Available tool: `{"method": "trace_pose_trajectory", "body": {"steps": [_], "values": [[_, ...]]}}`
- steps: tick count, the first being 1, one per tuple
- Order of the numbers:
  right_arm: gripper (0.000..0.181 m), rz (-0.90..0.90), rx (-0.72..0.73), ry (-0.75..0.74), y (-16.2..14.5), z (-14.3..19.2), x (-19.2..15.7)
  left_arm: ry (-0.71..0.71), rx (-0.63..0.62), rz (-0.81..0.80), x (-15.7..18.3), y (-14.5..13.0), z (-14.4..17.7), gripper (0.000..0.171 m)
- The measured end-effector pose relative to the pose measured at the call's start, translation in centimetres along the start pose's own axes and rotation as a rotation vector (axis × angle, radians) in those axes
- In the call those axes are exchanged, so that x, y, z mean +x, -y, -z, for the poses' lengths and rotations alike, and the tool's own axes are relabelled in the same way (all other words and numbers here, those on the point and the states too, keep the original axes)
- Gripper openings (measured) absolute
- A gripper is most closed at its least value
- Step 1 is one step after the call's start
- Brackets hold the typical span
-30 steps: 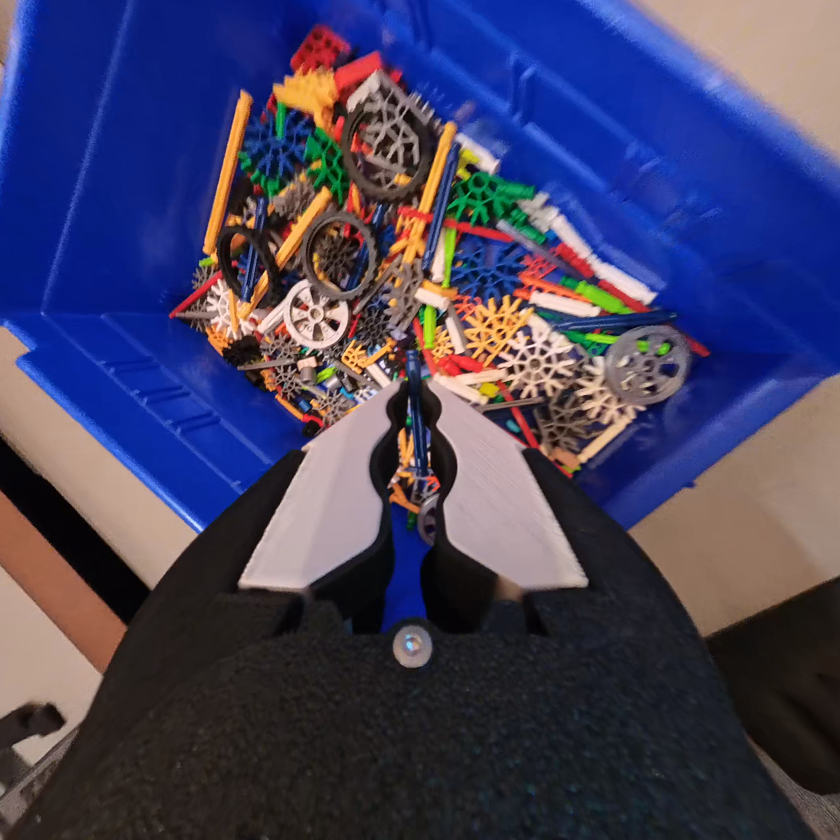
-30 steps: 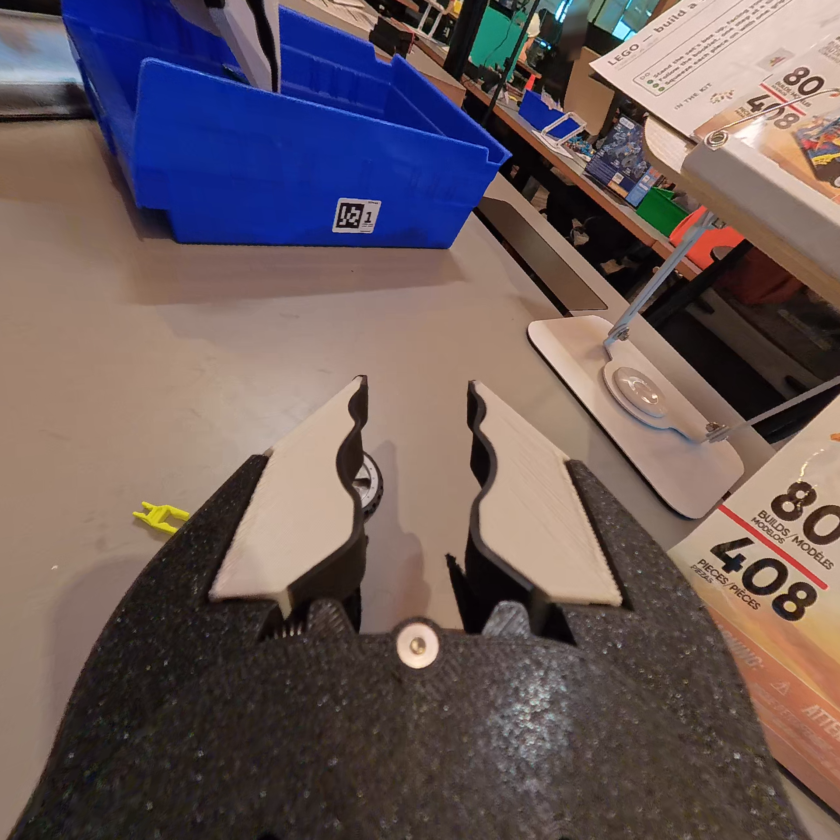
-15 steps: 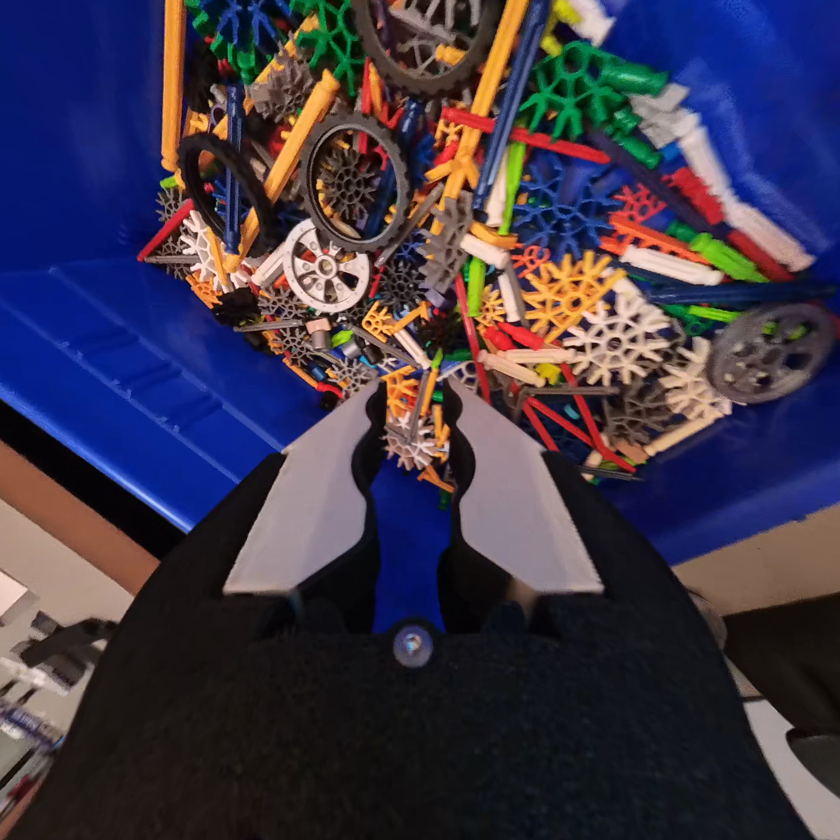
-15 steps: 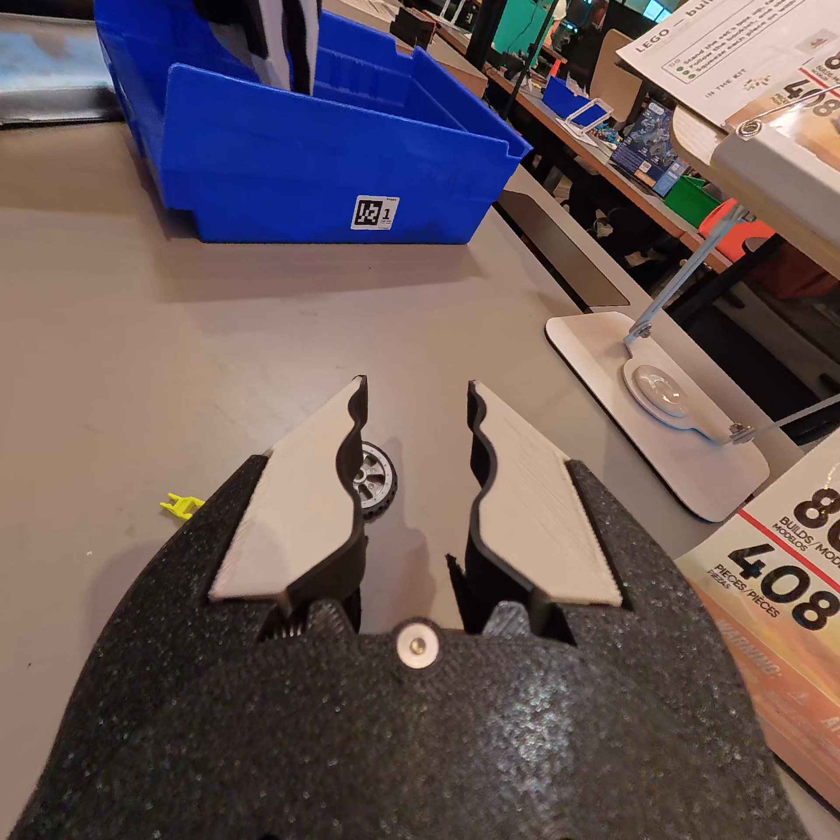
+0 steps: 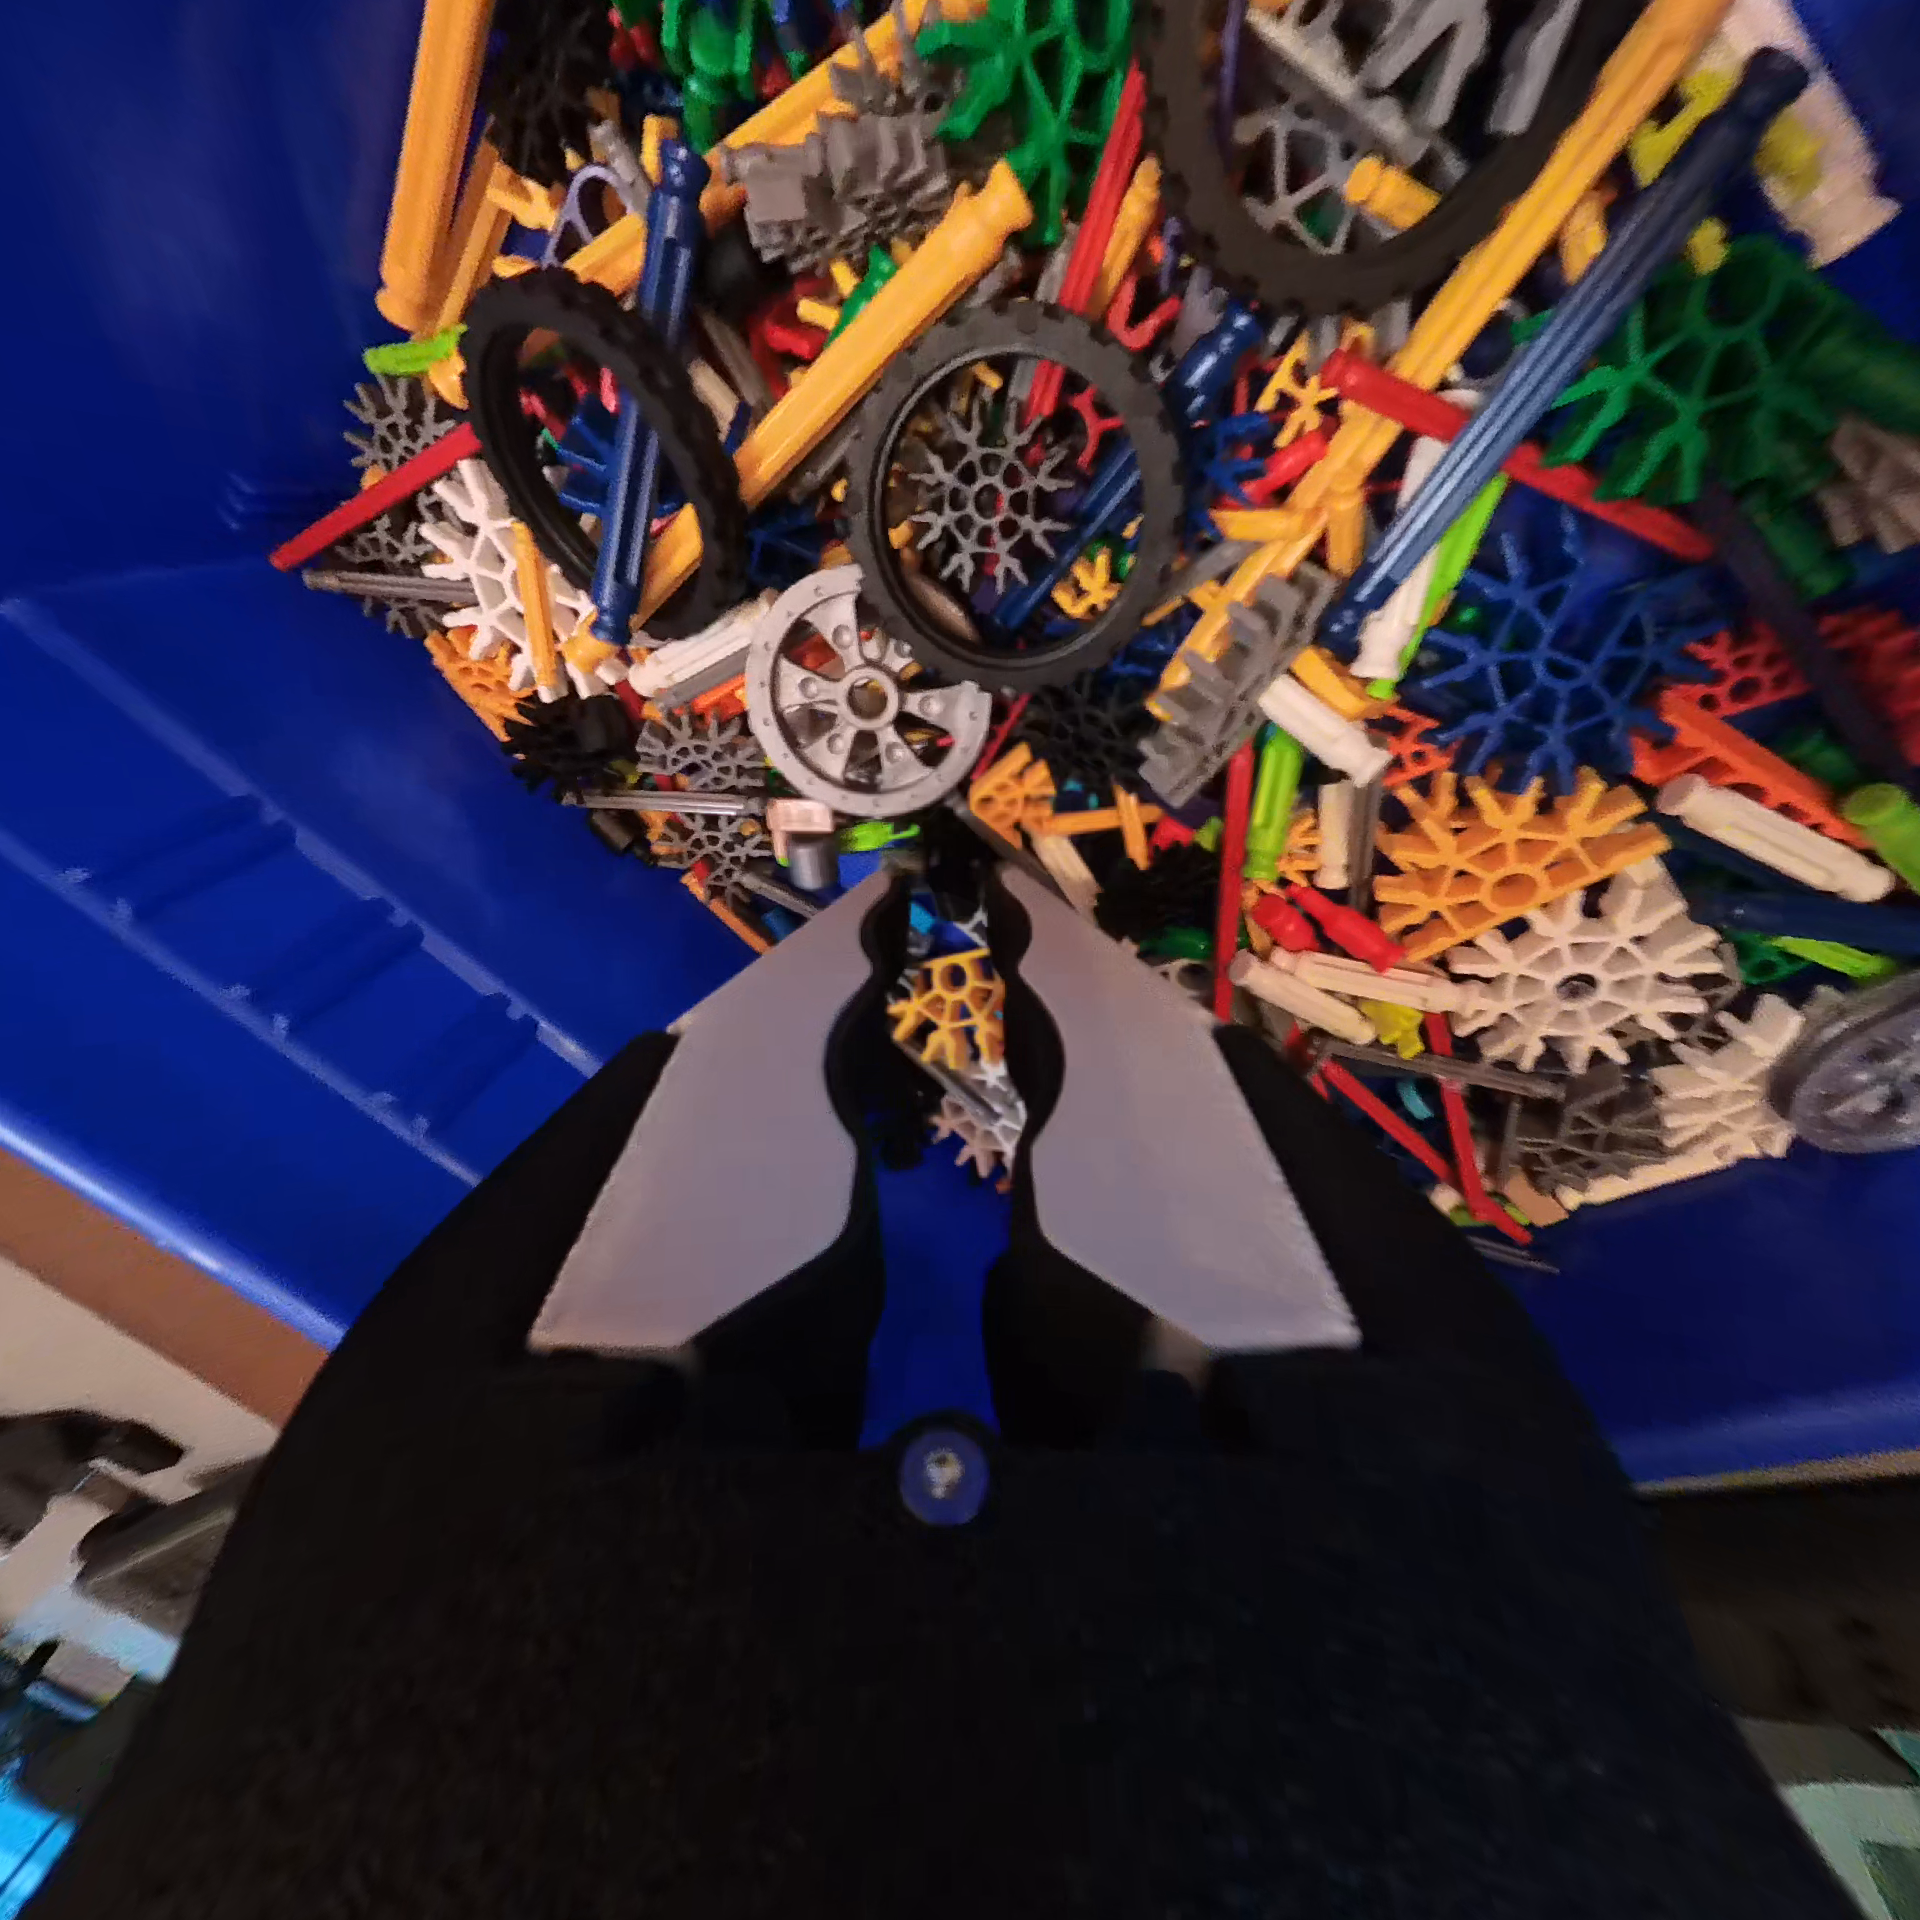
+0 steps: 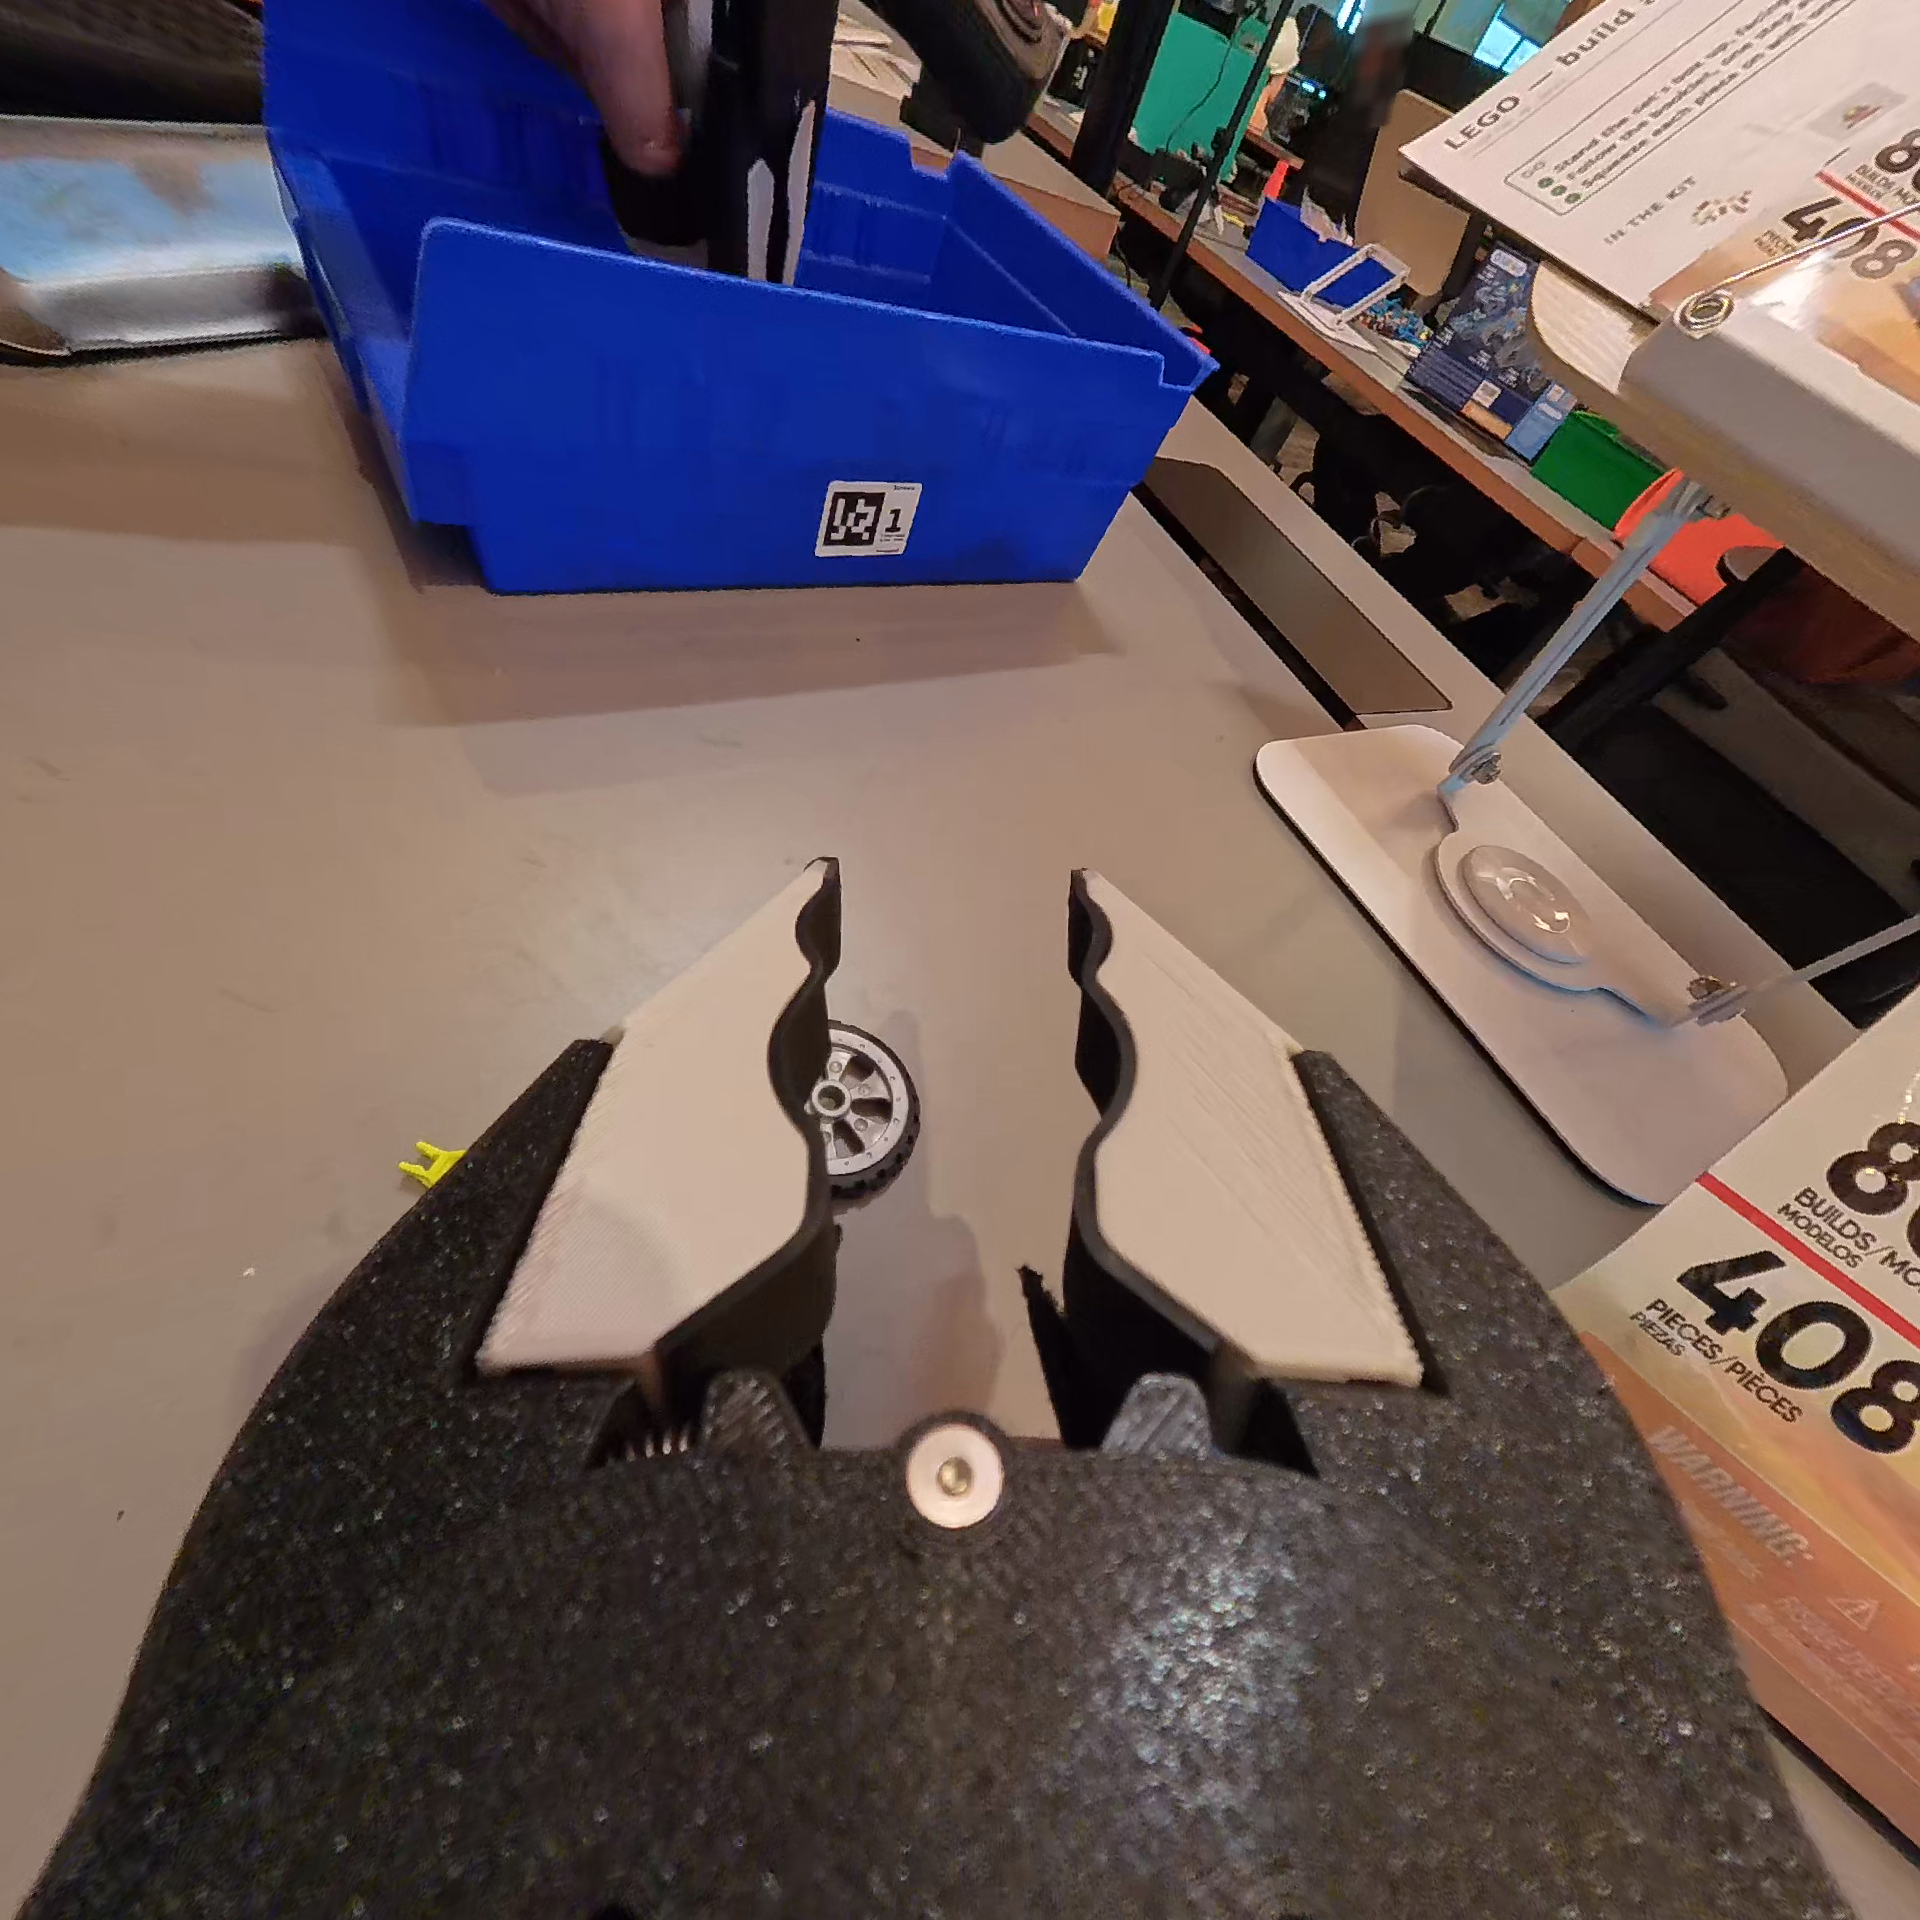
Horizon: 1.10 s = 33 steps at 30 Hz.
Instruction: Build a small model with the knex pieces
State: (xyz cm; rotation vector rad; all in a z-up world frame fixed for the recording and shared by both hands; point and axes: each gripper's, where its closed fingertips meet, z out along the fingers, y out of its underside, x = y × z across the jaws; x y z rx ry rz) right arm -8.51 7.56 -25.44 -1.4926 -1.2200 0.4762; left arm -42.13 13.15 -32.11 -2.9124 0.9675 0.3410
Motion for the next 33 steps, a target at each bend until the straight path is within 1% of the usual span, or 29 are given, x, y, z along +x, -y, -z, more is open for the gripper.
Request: {"method": "trace_pose_trajectory", "body": {"steps": [1, 3, 6, 9, 11, 13, 19, 23, 26, 28, 31, 33], "values": [[0.044, 0.0, 0.002, 0.001, 0.1, 0.0, 0.0, -0.014, 0.006, 0.004, 0.2, 0.0, 0.1, 0.018], [0.044, 0.001, 0.004, 0.002, 0.2, 0.1, -0.1, -0.013, 0.031, 0.027, -0.1, 0.2, 0.4, 0.023], [0.044, 0.0, 0.008, 0.001, 0.3, 0.2, 0.0, -0.055, 0.037, 0.036, 0.6, 0.2, 0.5, 0.025], [0.044, 0.0, 0.01, 0.002, 0.3, 0.2, -0.1, -0.071, 0.027, 0.033, 1.1, 0.2, 0.3, 0.016], [0.044, 0.001, 0.009, 0.003, 0.3, 0.2, -0.1, -0.07, 0.026, 0.028, 1.1, 0.2, 0.3, 0.014], [0.044, 0.002, 0.01, 0.004, 0.4, 0.2, -0.1, -0.091, 0.043, 0.034, 1.4, 0.6, 0.0, 0.006], [0.044, 0.002, 0.014, 0.004, 0.5, 0.3, -0.1, -0.094, 0.083, 0.045, 1.0, 0.9, 0.0, 0.001], [0.044, 0.0, 0.016, 0.003, 0.5, 0.4, -0.1, -0.088, 0.105, 0.034, 1.1, 0.9, 0.7, 0.001], [0.044, -0.002, 0.014, 0.004, 0.5, 0.5, 0.0, -0.07, 0.129, 0.035, 0.9, 0.7, 1.8, 0.001], [0.044, -0.005, 0.013, 0.004, 0.5, 0.6, 0.2, -0.047, 0.173, 0.031, 0.9, 0.7, 3.3, 0.001], [0.044, -0.023, 0.005, 0.049, 0.4, 0.9, -0.1, -0.034, 0.293, 0.024, 2.0, 1.3, 6.8, 0.001], [0.044, -0.038, -0.01, 0.15, 0.2, 1.4, -1.3, -0.031, 0.388, 0.001, 3.6, 1.8, 9.7, 0.001]]}}
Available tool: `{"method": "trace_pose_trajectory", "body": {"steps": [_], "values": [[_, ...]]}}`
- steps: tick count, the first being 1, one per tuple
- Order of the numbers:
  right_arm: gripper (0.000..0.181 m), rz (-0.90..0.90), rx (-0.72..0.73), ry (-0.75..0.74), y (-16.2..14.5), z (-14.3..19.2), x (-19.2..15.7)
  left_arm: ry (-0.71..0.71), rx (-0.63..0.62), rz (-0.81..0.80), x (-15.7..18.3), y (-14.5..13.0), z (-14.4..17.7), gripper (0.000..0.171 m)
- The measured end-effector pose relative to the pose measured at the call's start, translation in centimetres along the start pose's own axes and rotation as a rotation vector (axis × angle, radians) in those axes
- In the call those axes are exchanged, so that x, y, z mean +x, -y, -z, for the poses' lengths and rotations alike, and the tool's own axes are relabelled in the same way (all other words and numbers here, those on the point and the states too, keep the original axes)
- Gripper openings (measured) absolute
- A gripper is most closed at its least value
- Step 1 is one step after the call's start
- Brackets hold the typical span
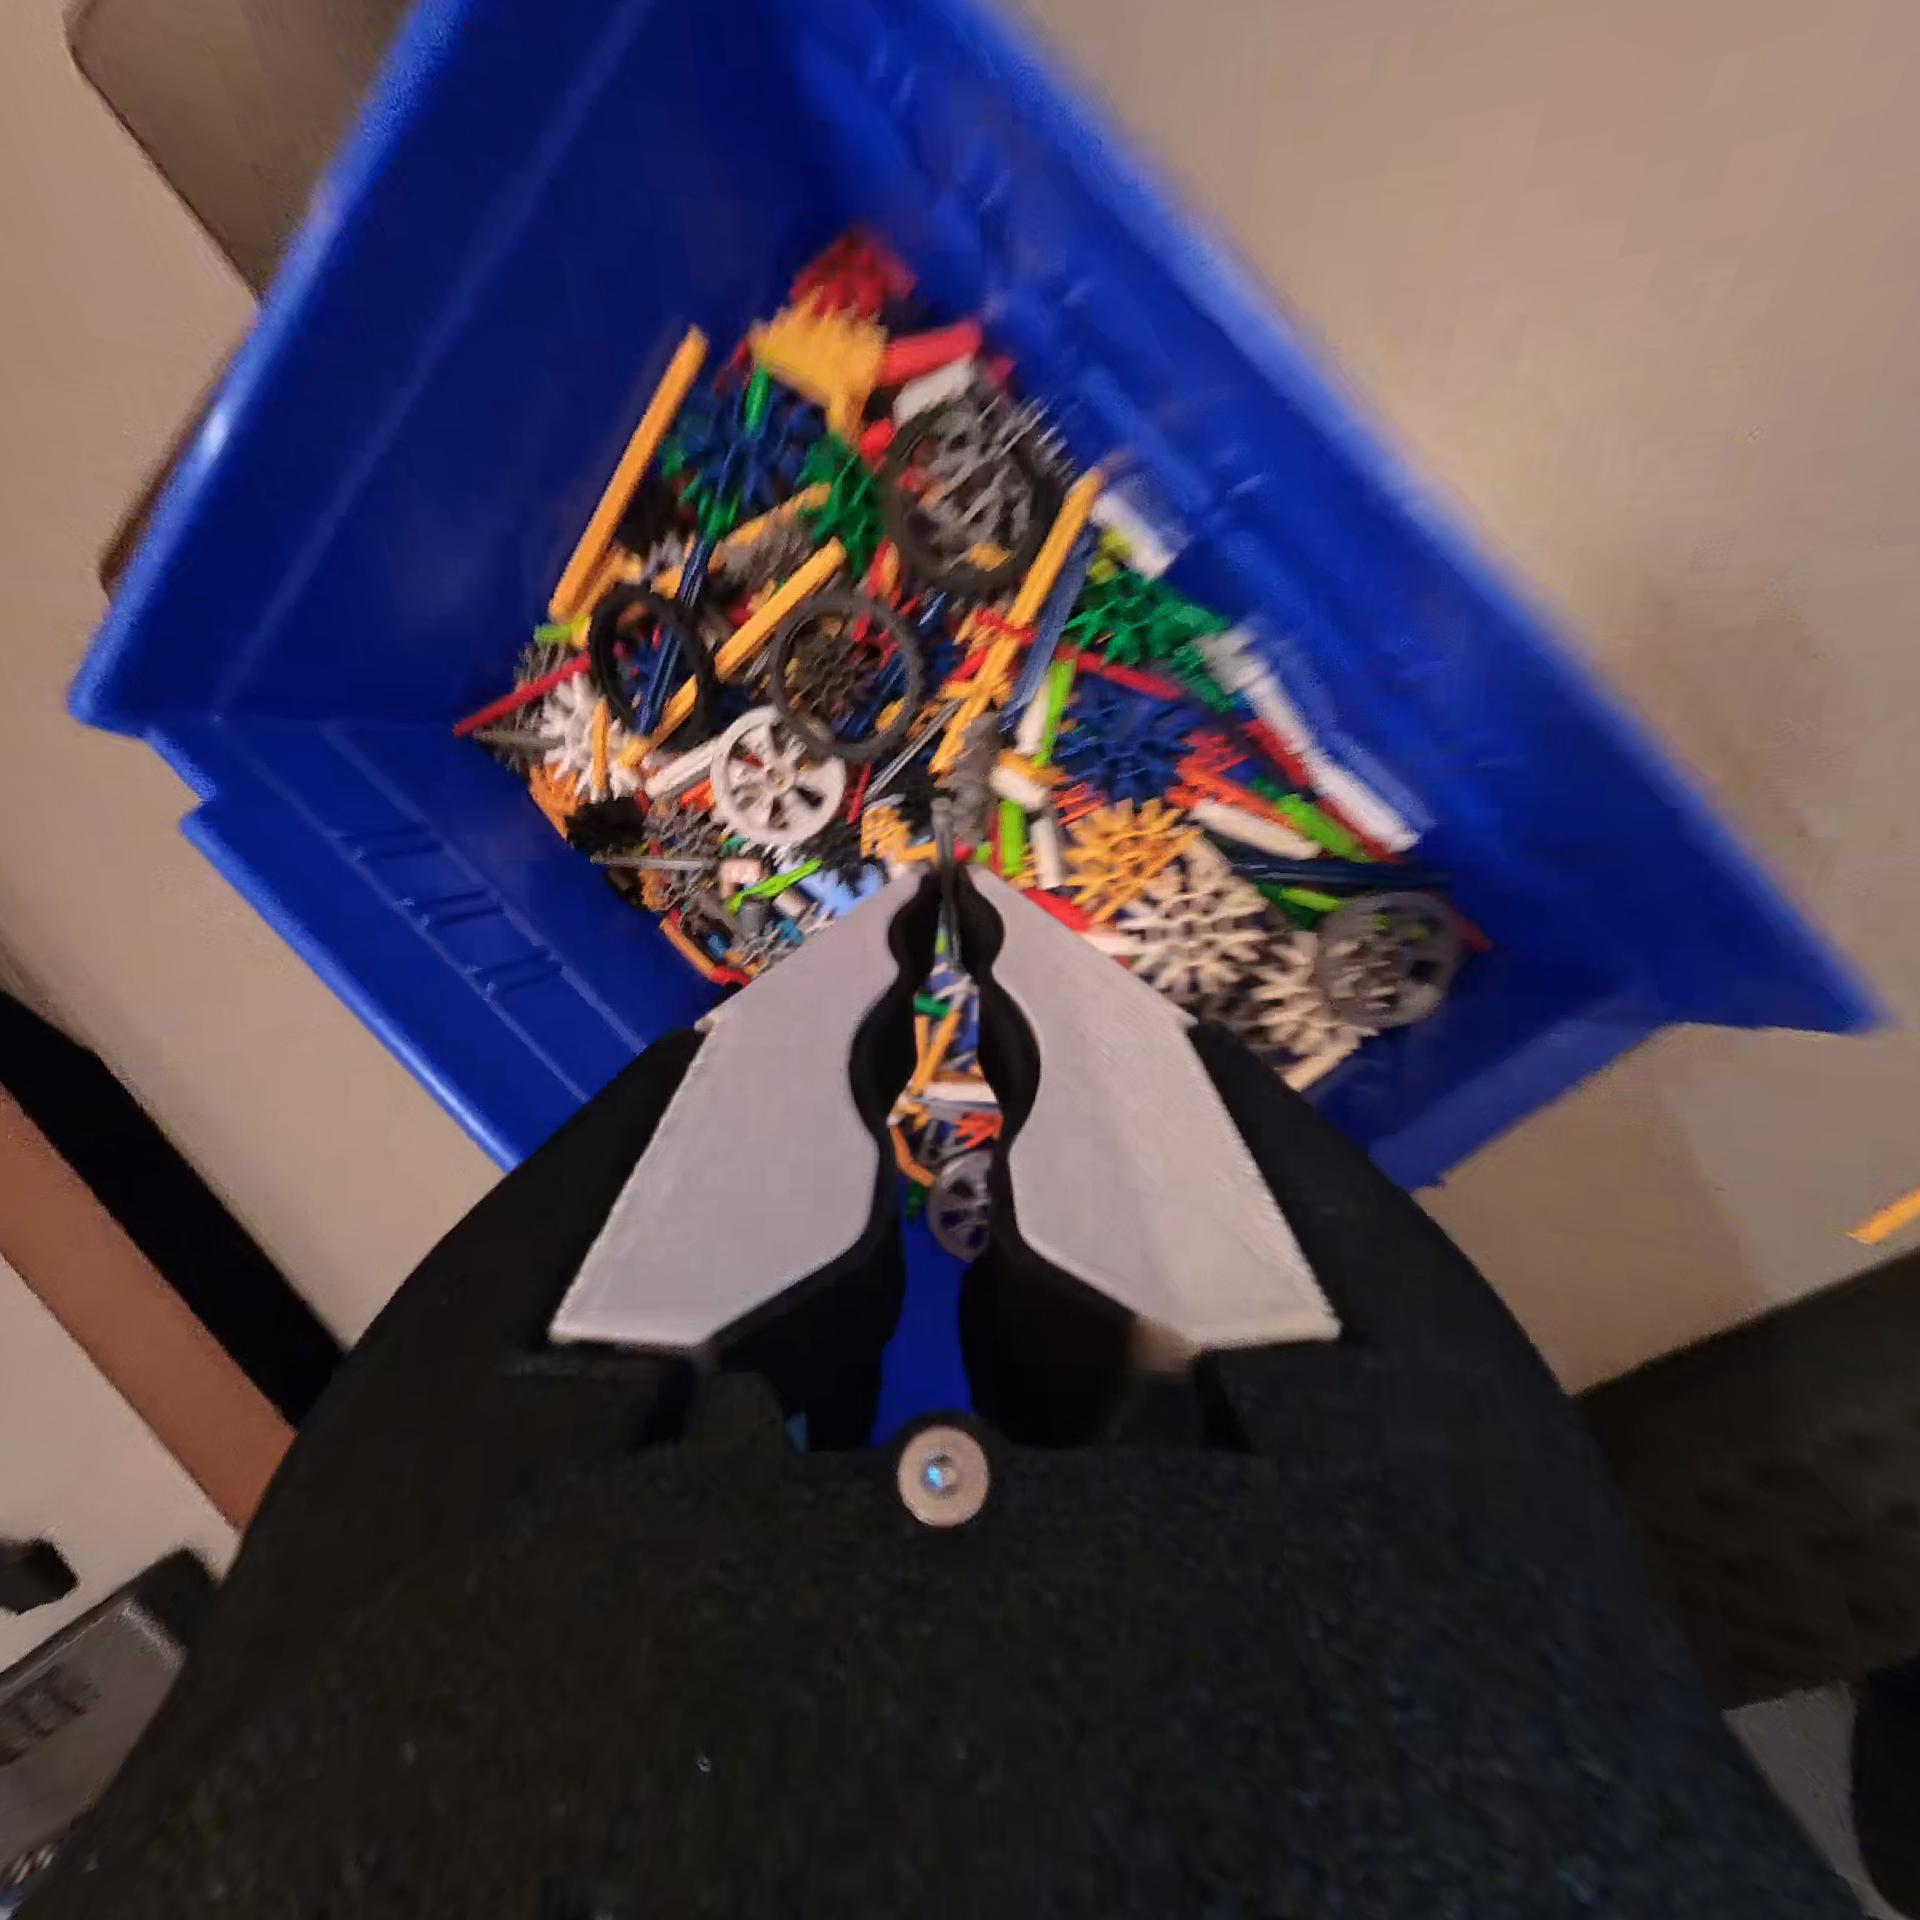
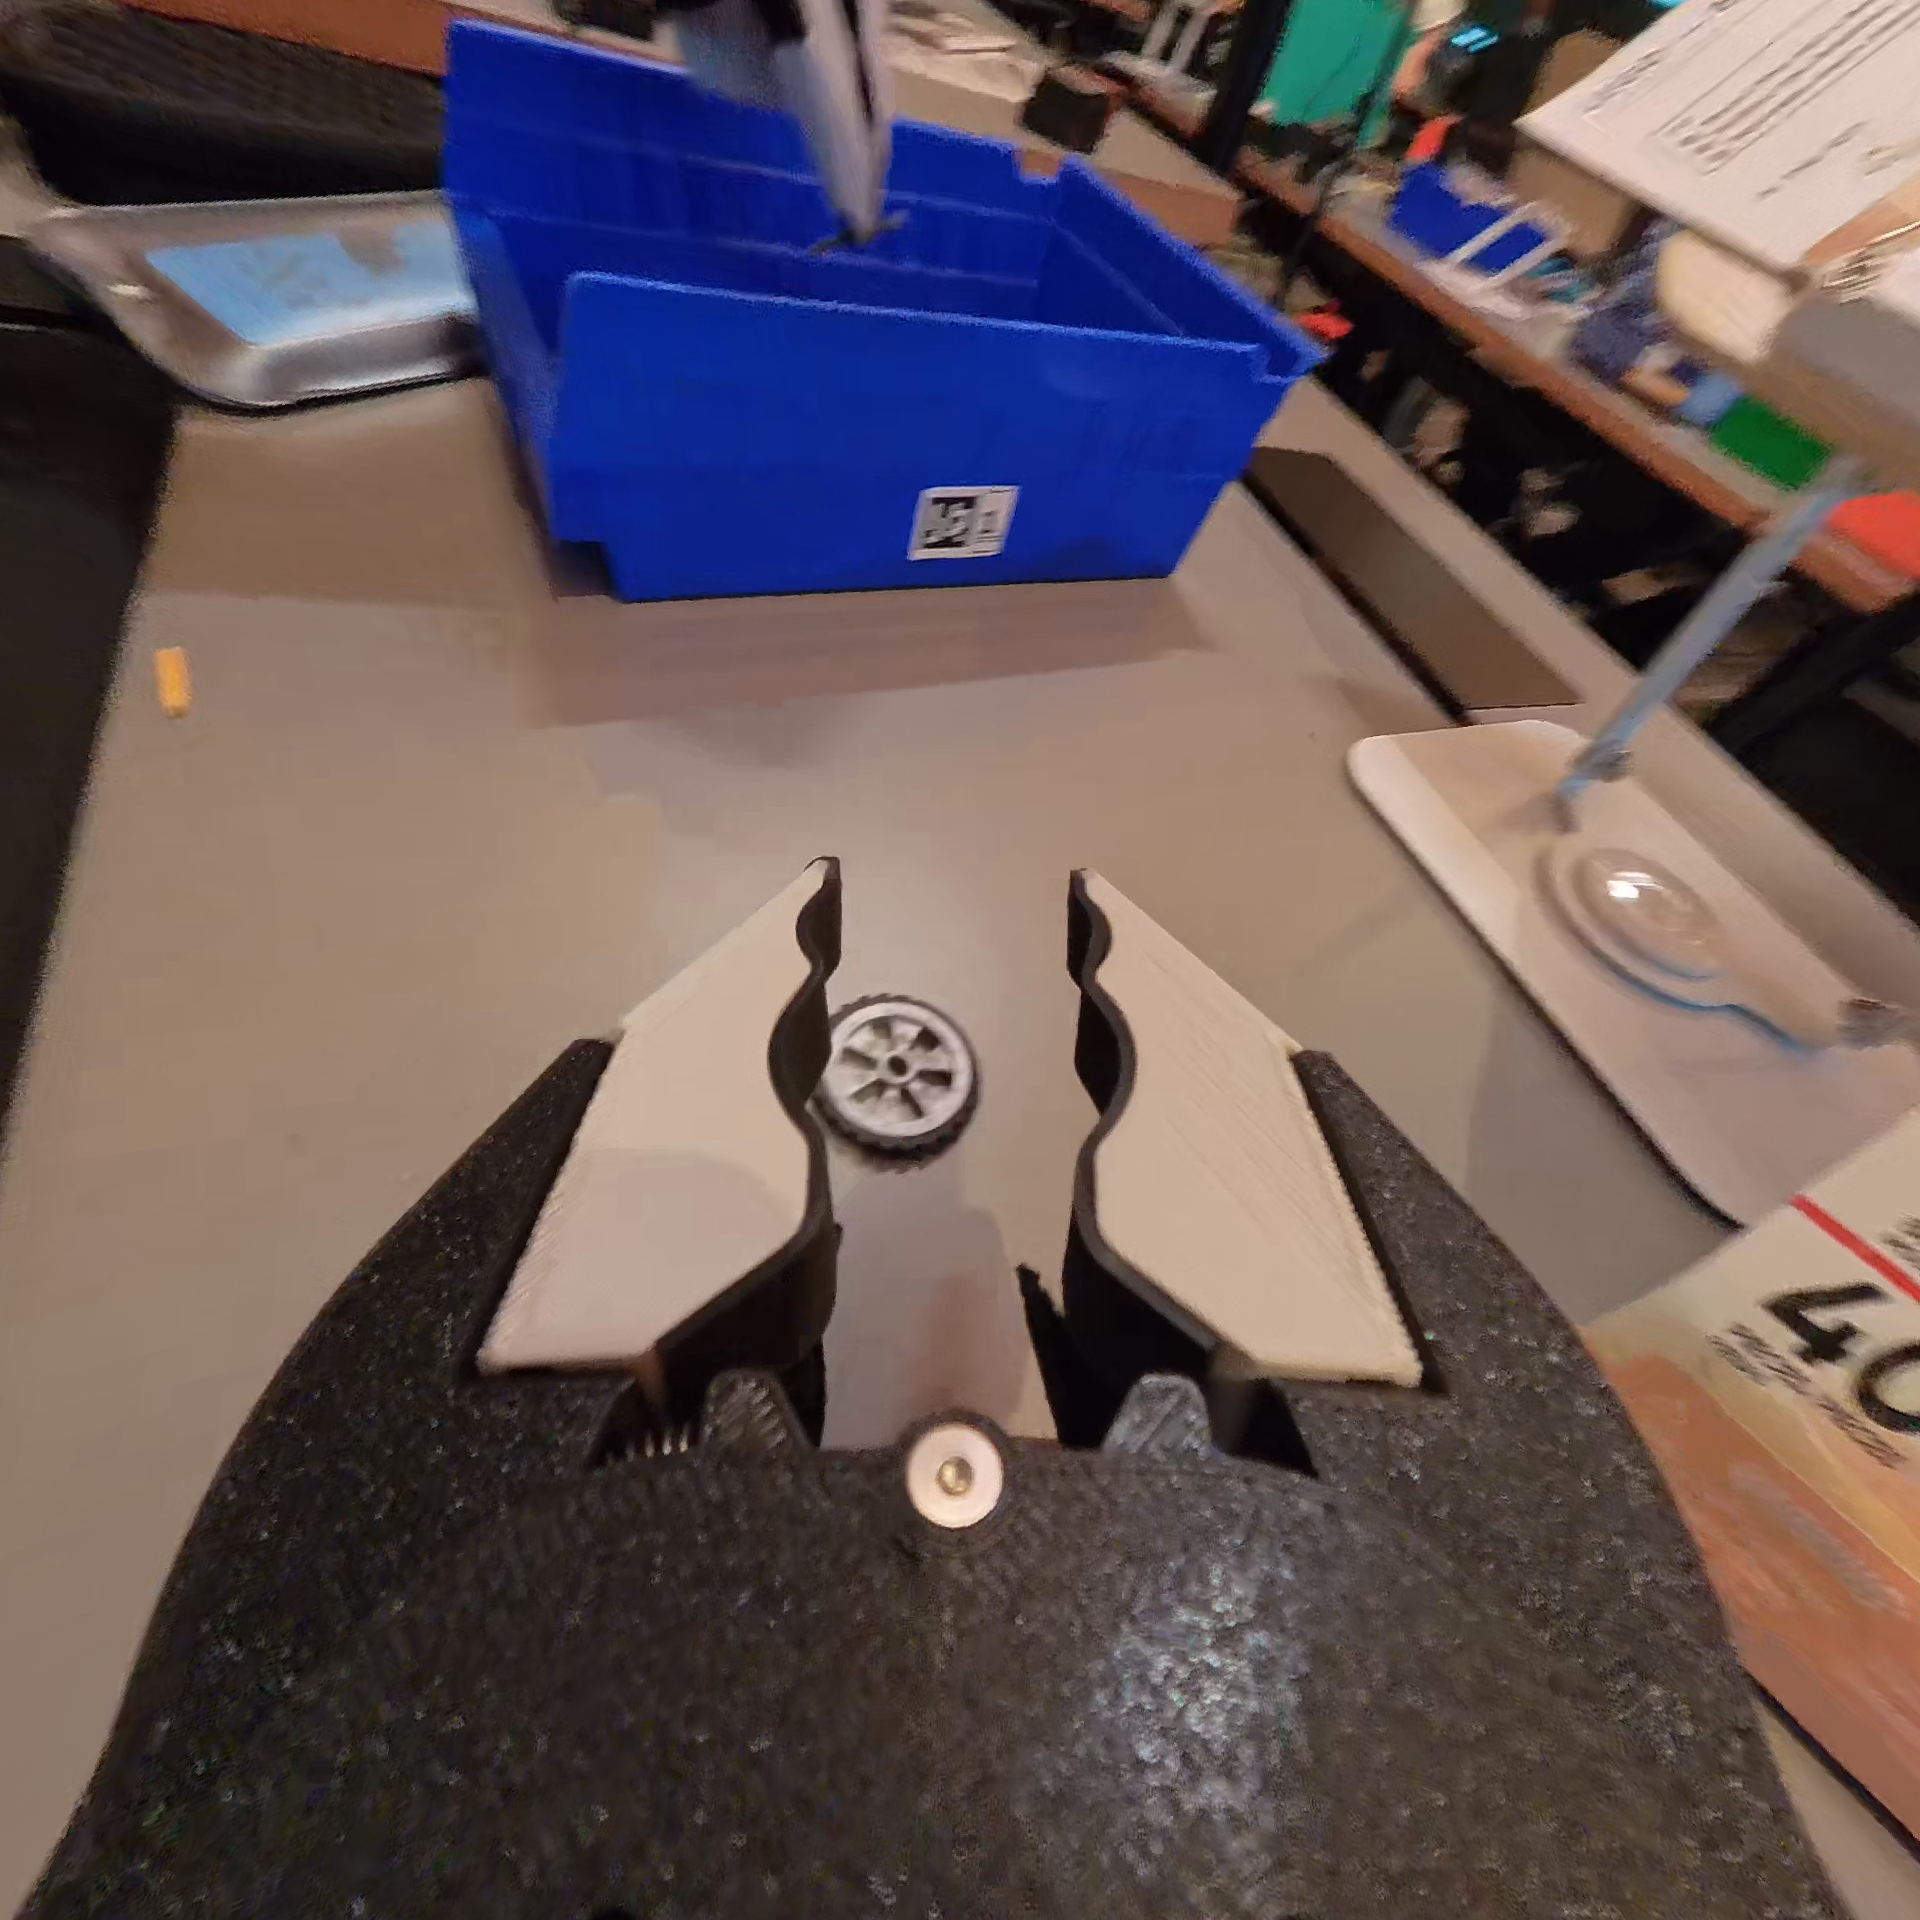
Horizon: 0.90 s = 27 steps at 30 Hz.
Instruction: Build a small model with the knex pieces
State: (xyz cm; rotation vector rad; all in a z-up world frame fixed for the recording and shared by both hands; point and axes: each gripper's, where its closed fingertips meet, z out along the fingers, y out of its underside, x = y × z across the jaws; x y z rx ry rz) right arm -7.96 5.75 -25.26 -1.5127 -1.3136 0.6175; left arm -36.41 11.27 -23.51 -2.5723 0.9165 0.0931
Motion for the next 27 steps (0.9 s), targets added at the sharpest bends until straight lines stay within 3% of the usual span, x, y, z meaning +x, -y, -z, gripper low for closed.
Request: {"method": "trace_pose_trajectory", "body": {"steps": [6, 14, 18, 27], "values": [[0.037, 0.051, -0.145, 0.282, -3.0, 1.1, -4.5, -0.114, 0.265, -0.18, 11.1, 4.6, 5.5, 0.001], [0.028, 0.163, -0.265, 0.418, -5.5, 0.1, -8.5, -0.32, 0.279, -0.359, 25.7, 4.4, 2.3, 0.001], [0.014, 0.192, -0.292, 0.413, -6.1, -0.5, -8.8, -0.366, 0.267, -0.338, 28.0, 4.0, -0.7, 0.001], [0.012, 0.135, -0.254, 0.401, -5.5, -0.7, -8.3, -0.431, 0.313, -0.294, 29.9, 3.4, -4.7, 0.001]]}}
